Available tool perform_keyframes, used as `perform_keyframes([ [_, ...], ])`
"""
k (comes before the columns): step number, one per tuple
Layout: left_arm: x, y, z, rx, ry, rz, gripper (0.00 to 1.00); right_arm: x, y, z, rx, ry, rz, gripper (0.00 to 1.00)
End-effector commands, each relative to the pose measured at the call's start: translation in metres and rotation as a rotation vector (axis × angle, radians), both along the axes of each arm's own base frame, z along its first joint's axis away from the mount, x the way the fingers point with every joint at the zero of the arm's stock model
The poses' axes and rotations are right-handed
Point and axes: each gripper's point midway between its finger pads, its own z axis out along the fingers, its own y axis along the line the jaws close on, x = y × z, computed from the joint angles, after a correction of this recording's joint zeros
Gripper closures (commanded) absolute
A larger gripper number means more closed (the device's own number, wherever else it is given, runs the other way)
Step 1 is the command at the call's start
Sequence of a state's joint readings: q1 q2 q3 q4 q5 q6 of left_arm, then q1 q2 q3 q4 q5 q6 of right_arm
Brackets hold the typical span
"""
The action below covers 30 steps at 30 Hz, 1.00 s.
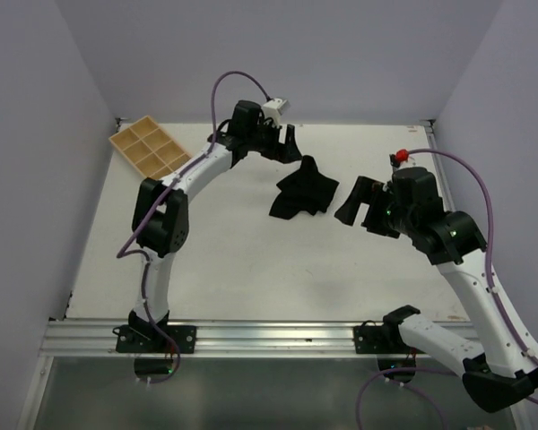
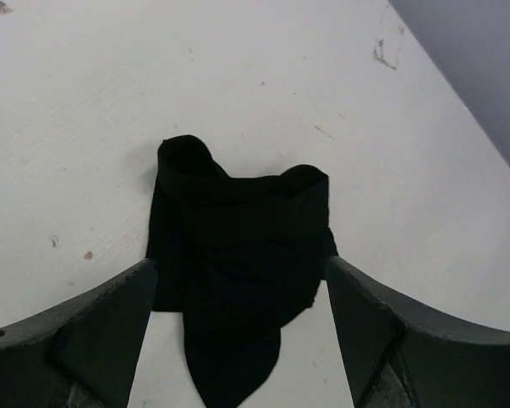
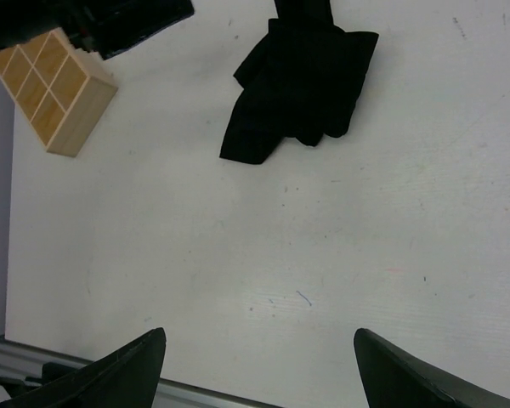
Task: Roll the underwear
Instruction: Move the underwear to the center of the board
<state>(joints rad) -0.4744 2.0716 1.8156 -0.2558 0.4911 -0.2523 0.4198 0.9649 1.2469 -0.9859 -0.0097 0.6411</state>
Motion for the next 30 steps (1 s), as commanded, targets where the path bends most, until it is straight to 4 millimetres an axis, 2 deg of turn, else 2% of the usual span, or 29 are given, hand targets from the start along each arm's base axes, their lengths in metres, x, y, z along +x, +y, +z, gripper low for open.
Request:
perform_keyframes([
  [1, 0.021, -0.018, -0.021, 0.005, -0.023, -0.058, 0.16, -0.007, -0.002, 0.004, -0.010, -0.017, 0.028, 0.06],
  [3, 0.029, -0.024, -0.027, -0.010, -0.036, -0.063, 0.18, -0.010, -0.006, 0.004, -0.025, -0.012, 0.022, 0.06],
  [5, 0.038, -0.032, -0.044, -0.038, -0.030, -0.059, 0.18, -0.014, -0.009, 0.005, -0.034, -0.009, 0.022, 0.06],
  [6, 0.041, -0.034, -0.060, -0.042, -0.009, -0.056, 0.19, -0.016, -0.010, 0.003, -0.038, -0.002, 0.023, 0.06],
  [7, 0.045, -0.039, -0.060, -0.070, -0.010, -0.044, 0.20, -0.017, -0.010, 0.003, -0.037, 0.000, 0.022, 0.06],
  [12, 0.051, -0.054, -0.095, -0.139, 0.033, -0.042, 0.21, -0.020, -0.011, 0.007, -0.032, 0.006, 0.018, 0.07],
  [13, 0.053, -0.061, -0.092, -0.164, 0.018, -0.045, 0.21, -0.021, -0.012, 0.007, -0.036, 0.007, 0.018, 0.07],
  [15, 0.053, -0.068, -0.104, -0.177, 0.026, -0.051, 0.22, -0.022, -0.016, 0.006, -0.058, 0.013, 0.014, 0.07],
  [16, 0.052, -0.075, -0.102, -0.199, 0.020, -0.061, 0.23, -0.024, -0.017, 0.003, -0.072, 0.018, 0.021, 0.07],
  [19, 0.044, -0.084, -0.106, -0.243, 0.052, -0.092, 0.46, -0.026, -0.022, -0.001, -0.107, 0.030, 0.030, 0.07],
  [20, 0.042, -0.084, -0.104, -0.251, 0.053, -0.090, 0.62, -0.025, -0.022, -0.002, -0.115, 0.032, 0.035, 0.07],
  [21, 0.038, -0.083, -0.088, -0.268, 0.039, -0.091, 0.68, -0.023, -0.022, -0.004, -0.125, 0.035, 0.038, 0.07],
  [22, 0.032, -0.079, -0.091, -0.268, 0.037, -0.088, 0.79, -0.021, -0.022, -0.006, -0.140, 0.032, 0.047, 0.07],
  [23, 0.027, -0.078, -0.086, -0.269, 0.033, -0.091, 0.85, -0.015, -0.024, -0.007, -0.155, 0.023, 0.035, 0.07],
  [24, 0.018, -0.073, -0.072, -0.259, 0.023, -0.112, 0.95, -0.007, -0.023, -0.014, -0.173, 0.034, 0.027, 0.07],
  [25, 0.015, -0.071, -0.060, -0.250, 0.008, -0.119, 0.95, -0.003, -0.026, -0.018, -0.188, 0.048, 0.004, 0.07],
  [26, 0.004, -0.064, -0.069, -0.221, 0.035, -0.120, 0.97, 0.006, -0.028, -0.018, -0.201, 0.039, -0.030, 0.07],
  [27, -0.007, -0.059, -0.040, -0.225, -0.014, -0.141, 0.97, 0.018, -0.031, -0.018, -0.216, 0.033, -0.080, 0.07],
  [28, -0.020, -0.053, -0.041, -0.212, -0.003, -0.154, 0.97, 0.029, -0.028, -0.025, -0.232, 0.052, -0.088, 0.08],
  [29, -0.037, -0.042, -0.061, -0.174, 0.041, -0.152, 0.97, 0.049, -0.019, -0.021, -0.207, 0.010, -0.093, 0.08],
  [30, -0.051, -0.035, -0.043, -0.168, 0.002, -0.169, 0.96, 0.060, -0.011, -0.020, -0.189, -0.007, -0.081, 0.08],
])
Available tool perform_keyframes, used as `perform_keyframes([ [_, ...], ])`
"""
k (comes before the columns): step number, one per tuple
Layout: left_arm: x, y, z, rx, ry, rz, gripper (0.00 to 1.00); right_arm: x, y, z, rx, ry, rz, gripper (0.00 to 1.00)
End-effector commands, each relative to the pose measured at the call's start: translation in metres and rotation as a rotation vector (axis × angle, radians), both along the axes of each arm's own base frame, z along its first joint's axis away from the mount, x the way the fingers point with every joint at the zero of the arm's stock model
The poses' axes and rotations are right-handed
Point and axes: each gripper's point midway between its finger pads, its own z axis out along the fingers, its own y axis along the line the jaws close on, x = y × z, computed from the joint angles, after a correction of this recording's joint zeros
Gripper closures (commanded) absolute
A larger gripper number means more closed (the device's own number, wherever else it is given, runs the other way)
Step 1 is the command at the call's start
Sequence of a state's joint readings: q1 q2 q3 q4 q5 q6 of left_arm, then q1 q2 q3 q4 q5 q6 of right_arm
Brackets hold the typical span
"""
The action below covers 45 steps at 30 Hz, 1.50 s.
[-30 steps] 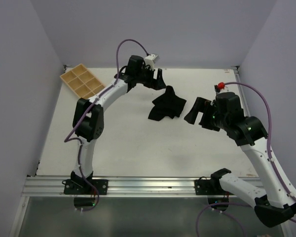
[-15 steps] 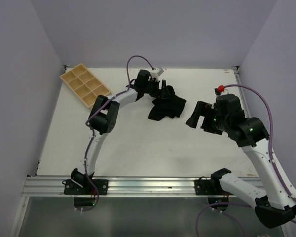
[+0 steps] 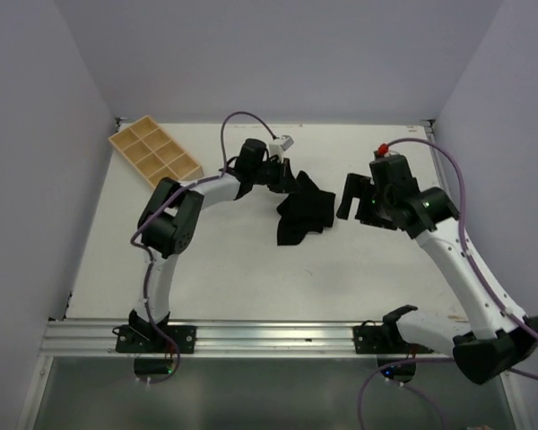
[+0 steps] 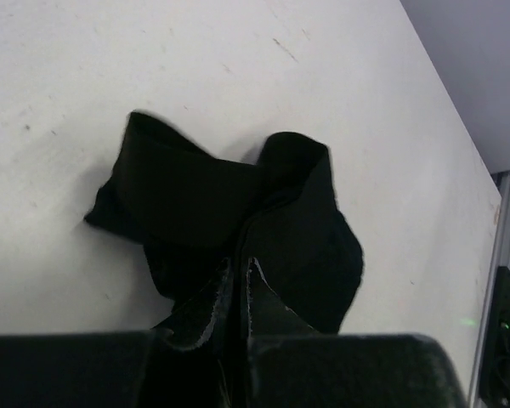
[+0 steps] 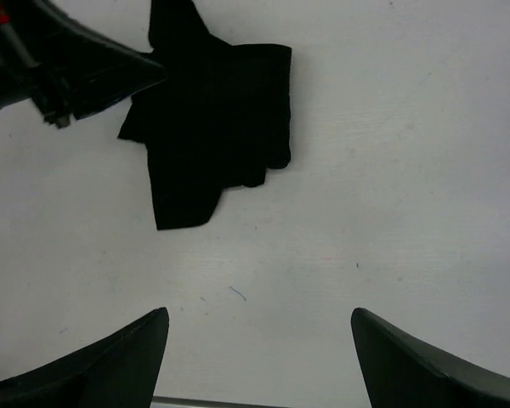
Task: Roll the underwear
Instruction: Move the underwear to the center of the board, then flatten the underwear
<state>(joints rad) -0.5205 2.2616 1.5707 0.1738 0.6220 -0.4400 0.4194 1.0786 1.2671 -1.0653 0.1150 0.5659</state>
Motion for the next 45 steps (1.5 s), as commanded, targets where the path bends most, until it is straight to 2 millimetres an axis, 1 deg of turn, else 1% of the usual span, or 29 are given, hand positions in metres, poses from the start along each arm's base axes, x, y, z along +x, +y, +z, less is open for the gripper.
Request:
perform_keyframes([
  [1, -0.036, 0.016, 0.077, -0.036, -0.178, -0.084, 0.96, 0.065, 0.021, 0.000, 0.005, -0.085, -0.029, 0.09],
  [2, -0.059, 0.029, 0.069, -0.012, -0.154, -0.094, 0.96, 0.082, 0.031, 0.003, 0.032, -0.119, -0.022, 0.10],
  [3, -0.069, 0.036, 0.066, 0.004, -0.157, -0.105, 0.96, 0.094, 0.041, 0.007, 0.058, -0.130, 0.007, 0.12],
  [4, -0.080, 0.041, 0.062, 0.013, -0.148, -0.115, 0.96, 0.111, 0.052, -0.010, 0.056, -0.100, 0.018, 0.13],
  [5, -0.091, 0.046, 0.056, 0.024, -0.133, -0.119, 0.96, 0.119, 0.059, -0.014, 0.068, -0.092, 0.033, 0.14],
  [6, -0.107, 0.054, 0.051, 0.031, -0.113, -0.127, 0.95, 0.128, 0.067, -0.016, 0.081, -0.087, 0.066, 0.17],
  [7, -0.117, 0.058, 0.046, 0.034, -0.097, -0.136, 0.94, 0.129, 0.084, -0.022, 0.131, -0.062, 0.139, 0.18],
  [8, -0.122, 0.061, 0.043, 0.039, -0.089, -0.135, 0.93, 0.141, 0.095, -0.037, 0.145, -0.049, 0.180, 0.19],
  [9, -0.128, 0.063, 0.045, 0.039, -0.093, -0.137, 0.92, 0.144, 0.102, -0.041, 0.154, -0.045, 0.225, 0.21],
  [10, -0.136, 0.068, 0.034, 0.057, -0.065, -0.131, 0.88, 0.145, 0.112, -0.046, 0.189, -0.034, 0.263, 0.22],
  [11, -0.137, 0.071, 0.034, 0.063, -0.068, -0.121, 0.85, 0.149, 0.115, -0.061, 0.198, 0.006, 0.271, 0.24],
  [12, -0.138, 0.075, 0.028, 0.082, -0.059, -0.103, 0.81, 0.150, 0.119, -0.065, 0.227, 0.021, 0.291, 0.25],
  [15, -0.143, 0.084, 0.014, 0.127, -0.037, -0.073, 0.76, 0.156, 0.137, -0.082, 0.314, 0.052, 0.339, 0.26],
  [16, -0.146, 0.088, 0.010, 0.136, -0.030, -0.069, 0.75, 0.161, 0.142, -0.084, 0.331, 0.045, 0.347, 0.26],
  [17, -0.148, 0.088, 0.010, 0.139, -0.031, -0.069, 0.75, 0.159, 0.148, -0.085, 0.362, 0.057, 0.374, 0.27],
  [18, -0.149, 0.090, 0.008, 0.140, -0.025, -0.071, 0.75, 0.163, 0.154, -0.094, 0.375, 0.077, 0.386, 0.27],
  [20, -0.152, 0.090, 0.006, 0.142, -0.014, -0.080, 0.74, 0.168, 0.161, -0.096, 0.403, 0.080, 0.412, 0.27],
  [22, -0.153, 0.091, 0.005, 0.146, -0.010, -0.080, 0.74, 0.168, 0.165, -0.110, 0.409, 0.120, 0.432, 0.27],
  [24, -0.153, 0.090, 0.005, 0.145, -0.006, -0.081, 0.71, 0.167, 0.172, -0.111, 0.439, 0.130, 0.470, 0.27],
  [25, -0.153, 0.090, 0.004, 0.145, -0.003, -0.081, 0.70, 0.168, 0.174, -0.119, 0.445, 0.145, 0.478, 0.27],
  [27, -0.154, 0.090, 0.005, 0.143, 0.000, -0.080, 0.70, 0.169, 0.179, -0.120, 0.457, 0.148, 0.494, 0.30],
  [30, -0.156, 0.091, 0.007, 0.140, 0.000, -0.080, 0.73, 0.172, 0.185, -0.124, 0.488, 0.150, 0.502, 0.35],
  [31, -0.157, 0.091, 0.007, 0.140, 0.000, -0.081, 0.73, 0.170, 0.190, -0.122, 0.510, 0.151, 0.524, 0.35],
  [34, -0.158, 0.092, 0.009, 0.141, -0.002, -0.081, 0.75, 0.165, 0.197, -0.131, 0.516, 0.191, 0.546, 0.39],
  [37, -0.158, 0.092, 0.011, 0.140, -0.003, -0.079, 0.77, 0.161, 0.202, -0.133, 0.536, 0.194, 0.557, 0.43],
  [40, -0.158, 0.092, 0.013, 0.135, -0.002, -0.075, 0.80, 0.156, 0.205, -0.135, 0.568, 0.209, 0.558, 0.49],
  [43, -0.159, 0.090, 0.015, 0.125, -0.001, -0.083, 0.85, 0.153, 0.207, -0.137, 0.582, 0.226, 0.555, 0.59],
  [44, -0.159, 0.090, 0.017, 0.121, -0.004, -0.081, 0.86, 0.152, 0.207, -0.138, 0.586, 0.230, 0.549, 0.68],
  [45, -0.159, 0.090, 0.019, 0.119, -0.005, -0.082, 0.90, 0.153, 0.207, -0.137, 0.588, 0.226, 0.547, 0.74],
])
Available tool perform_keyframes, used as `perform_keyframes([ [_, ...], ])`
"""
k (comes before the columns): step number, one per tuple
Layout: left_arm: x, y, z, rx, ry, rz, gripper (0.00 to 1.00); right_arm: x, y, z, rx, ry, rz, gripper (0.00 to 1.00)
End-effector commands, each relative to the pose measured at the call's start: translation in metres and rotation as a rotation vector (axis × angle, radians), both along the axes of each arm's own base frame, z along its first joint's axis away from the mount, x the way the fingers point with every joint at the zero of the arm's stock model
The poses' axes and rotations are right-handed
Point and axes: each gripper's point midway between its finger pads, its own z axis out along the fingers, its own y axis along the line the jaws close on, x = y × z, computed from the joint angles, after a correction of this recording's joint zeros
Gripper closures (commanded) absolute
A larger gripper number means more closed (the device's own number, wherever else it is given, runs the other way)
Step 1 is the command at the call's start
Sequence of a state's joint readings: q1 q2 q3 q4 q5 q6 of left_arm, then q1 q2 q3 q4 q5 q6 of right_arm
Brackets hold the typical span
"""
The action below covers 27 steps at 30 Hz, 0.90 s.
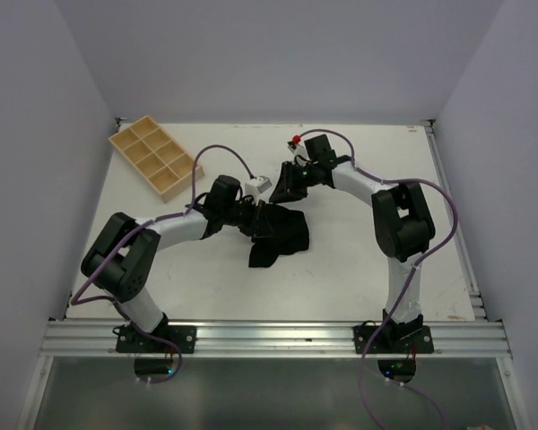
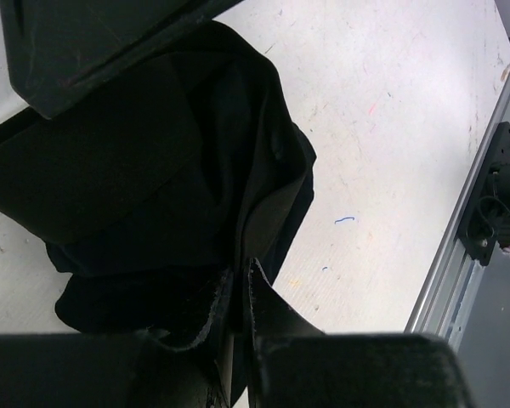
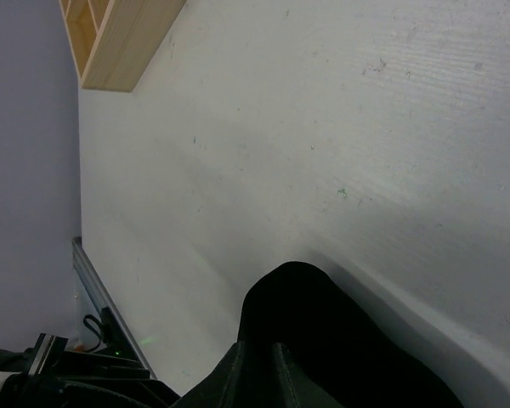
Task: Roll the underwear
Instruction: Flatten the underwear
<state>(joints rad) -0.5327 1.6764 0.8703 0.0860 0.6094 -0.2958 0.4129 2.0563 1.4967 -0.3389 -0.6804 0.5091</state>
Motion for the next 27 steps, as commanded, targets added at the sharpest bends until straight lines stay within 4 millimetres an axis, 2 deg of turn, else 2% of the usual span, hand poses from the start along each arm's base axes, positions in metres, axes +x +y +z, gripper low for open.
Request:
perform_keyframes([
  [1, 0.000, -0.003, 0.020, -0.036, -0.053, -0.016, 0.92, 0.000, 0.007, 0.008, 0.050, -0.002, 0.008, 0.79],
  [2, 0.000, -0.004, 0.023, -0.037, -0.056, -0.016, 0.95, 0.001, 0.006, 0.009, 0.042, -0.005, 0.000, 0.90],
  [3, 0.000, -0.004, 0.025, -0.038, -0.053, -0.017, 1.00, 0.002, 0.005, 0.012, 0.036, -0.010, -0.004, 0.96],
  [4, 0.000, -0.004, 0.026, -0.038, -0.051, -0.018, 1.00, 0.003, 0.004, 0.013, 0.032, -0.012, -0.010, 1.00],
  [10, -0.005, -0.002, 0.046, -0.051, -0.068, -0.020, 1.00, 0.008, -0.008, 0.022, -0.011, -0.044, -0.044, 1.00],
  [12, -0.010, -0.001, 0.046, -0.056, -0.057, -0.026, 1.00, 0.006, -0.008, 0.026, 0.006, -0.052, -0.031, 1.00],
  [13, -0.014, 0.001, 0.041, -0.051, -0.041, -0.028, 1.00, 0.001, -0.005, 0.029, 0.028, -0.037, -0.001, 0.80],
  [16, -0.023, 0.006, 0.027, -0.038, -0.009, -0.031, 1.00, -0.001, -0.002, 0.026, 0.024, -0.023, 0.064, 0.59],
  [19, -0.031, 0.010, 0.012, -0.026, 0.019, -0.033, 1.00, -0.007, 0.001, 0.019, 0.038, 0.011, 0.131, 0.52],
  [25, -0.043, 0.018, -0.002, -0.013, 0.039, -0.021, 0.96, -0.011, -0.002, 0.002, -0.022, 0.037, 0.184, 0.47],
  [27, -0.047, 0.021, -0.005, -0.006, 0.048, -0.012, 0.85, -0.011, -0.008, 0.002, -0.066, 0.027, 0.180, 0.47],
])
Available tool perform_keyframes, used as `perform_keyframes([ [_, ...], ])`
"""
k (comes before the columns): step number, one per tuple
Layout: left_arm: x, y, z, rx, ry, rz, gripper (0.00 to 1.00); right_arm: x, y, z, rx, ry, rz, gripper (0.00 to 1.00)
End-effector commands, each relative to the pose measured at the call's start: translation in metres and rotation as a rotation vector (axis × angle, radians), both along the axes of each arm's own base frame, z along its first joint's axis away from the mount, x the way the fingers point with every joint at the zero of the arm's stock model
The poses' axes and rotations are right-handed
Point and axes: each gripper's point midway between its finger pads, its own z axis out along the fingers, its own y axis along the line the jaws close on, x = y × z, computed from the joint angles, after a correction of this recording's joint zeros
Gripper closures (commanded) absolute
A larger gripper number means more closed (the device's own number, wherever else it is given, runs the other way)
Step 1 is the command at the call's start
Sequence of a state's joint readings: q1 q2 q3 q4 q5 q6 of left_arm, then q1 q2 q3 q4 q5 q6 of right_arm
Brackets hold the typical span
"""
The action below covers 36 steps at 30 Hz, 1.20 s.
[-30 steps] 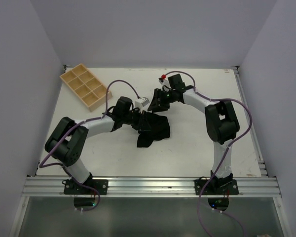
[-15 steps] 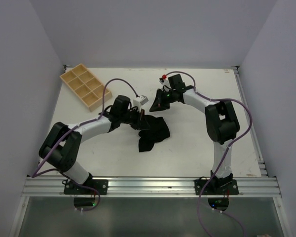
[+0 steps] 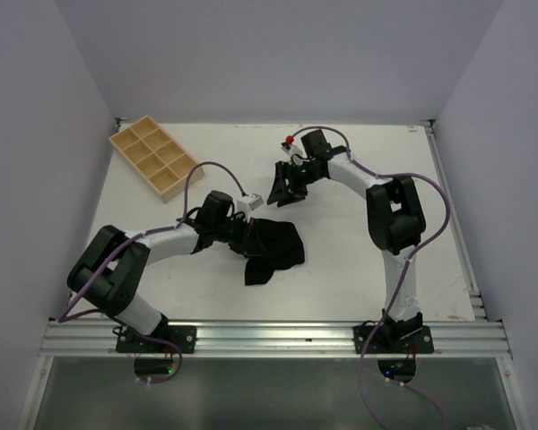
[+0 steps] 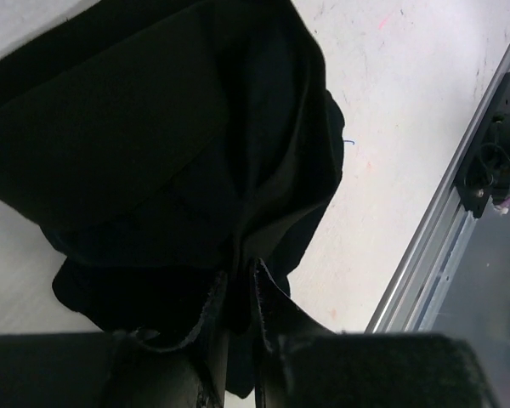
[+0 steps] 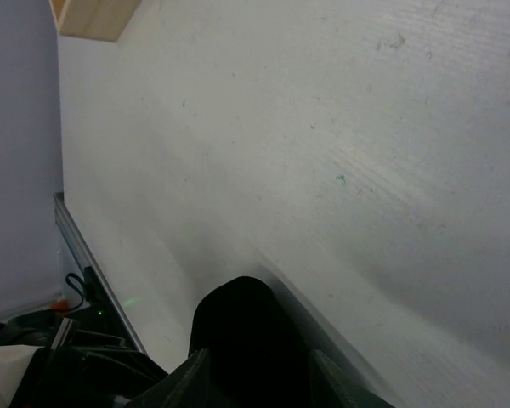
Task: Roll the underwear
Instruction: Flatten the underwear
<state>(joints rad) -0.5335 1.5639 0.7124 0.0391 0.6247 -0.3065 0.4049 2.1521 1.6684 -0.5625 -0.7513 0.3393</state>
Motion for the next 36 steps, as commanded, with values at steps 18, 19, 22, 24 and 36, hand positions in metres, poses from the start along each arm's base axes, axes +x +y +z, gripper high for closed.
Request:
perform_keyframes([
  [18, 0.094, 0.050, 0.041, 0.066, -0.100, 0.373, 0.44, -0.073, -0.040, 0.043, -0.432, -0.043, -0.416, 0.47],
  [19, 0.096, 0.049, 0.037, 0.064, -0.089, 0.362, 0.44, -0.079, -0.034, 0.042, -0.431, -0.047, -0.420, 0.47],
  [22, 0.104, 0.038, 0.030, 0.048, -0.057, 0.326, 0.44, -0.094, -0.014, 0.042, -0.410, -0.100, -0.412, 0.48],
  [24, 0.109, 0.034, 0.026, 0.042, -0.033, 0.319, 0.44, -0.102, 0.000, 0.037, -0.409, -0.118, -0.398, 0.48],
  [36, 0.112, 0.028, 0.004, -0.013, 0.039, 0.270, 0.48, -0.128, 0.057, 0.014, -0.502, -0.218, -0.343, 0.48],
])
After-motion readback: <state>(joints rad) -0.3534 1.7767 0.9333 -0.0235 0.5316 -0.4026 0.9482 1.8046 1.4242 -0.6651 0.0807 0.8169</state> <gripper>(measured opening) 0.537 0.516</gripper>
